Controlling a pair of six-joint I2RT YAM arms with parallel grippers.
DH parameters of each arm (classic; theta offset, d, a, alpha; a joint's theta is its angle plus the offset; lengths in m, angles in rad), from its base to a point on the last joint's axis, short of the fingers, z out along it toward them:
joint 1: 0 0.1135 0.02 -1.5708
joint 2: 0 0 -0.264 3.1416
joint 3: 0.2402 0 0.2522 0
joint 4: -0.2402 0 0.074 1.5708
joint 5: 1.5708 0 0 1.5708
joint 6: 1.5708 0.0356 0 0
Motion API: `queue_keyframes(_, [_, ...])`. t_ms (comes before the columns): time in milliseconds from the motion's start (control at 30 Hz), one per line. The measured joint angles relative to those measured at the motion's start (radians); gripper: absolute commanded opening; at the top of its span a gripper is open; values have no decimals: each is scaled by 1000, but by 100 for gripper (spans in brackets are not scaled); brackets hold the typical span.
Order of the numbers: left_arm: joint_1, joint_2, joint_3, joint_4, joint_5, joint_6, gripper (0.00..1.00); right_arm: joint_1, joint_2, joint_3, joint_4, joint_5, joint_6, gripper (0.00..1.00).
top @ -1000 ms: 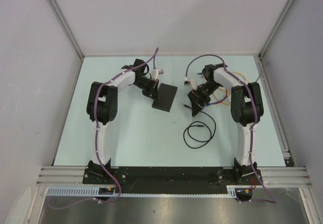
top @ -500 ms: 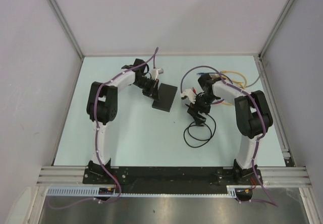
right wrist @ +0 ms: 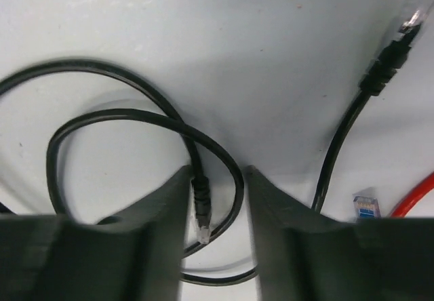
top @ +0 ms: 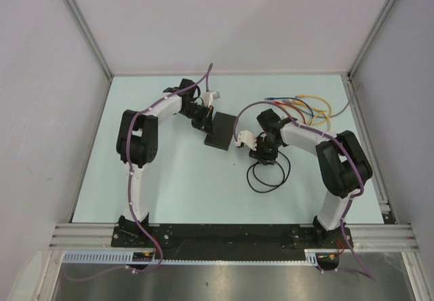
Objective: Pull the plug from the switch port
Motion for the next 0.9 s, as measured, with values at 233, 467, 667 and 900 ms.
queue_keyframes(233, [0,1,0,2,0,-2,0,2,-24,-10,60,28,34,0])
queue_keyframes(467, [0,22,13,7,8,-10,0,-58,-94,4,96,84,58,0])
queue_keyframes(667, [0,37,35,9,14,-19,0,-214,-105,190,113,132,117,0])
queue_keyframes(900, [0,47,47,12,25,-24,0,-383,101,550,88,211,241,0])
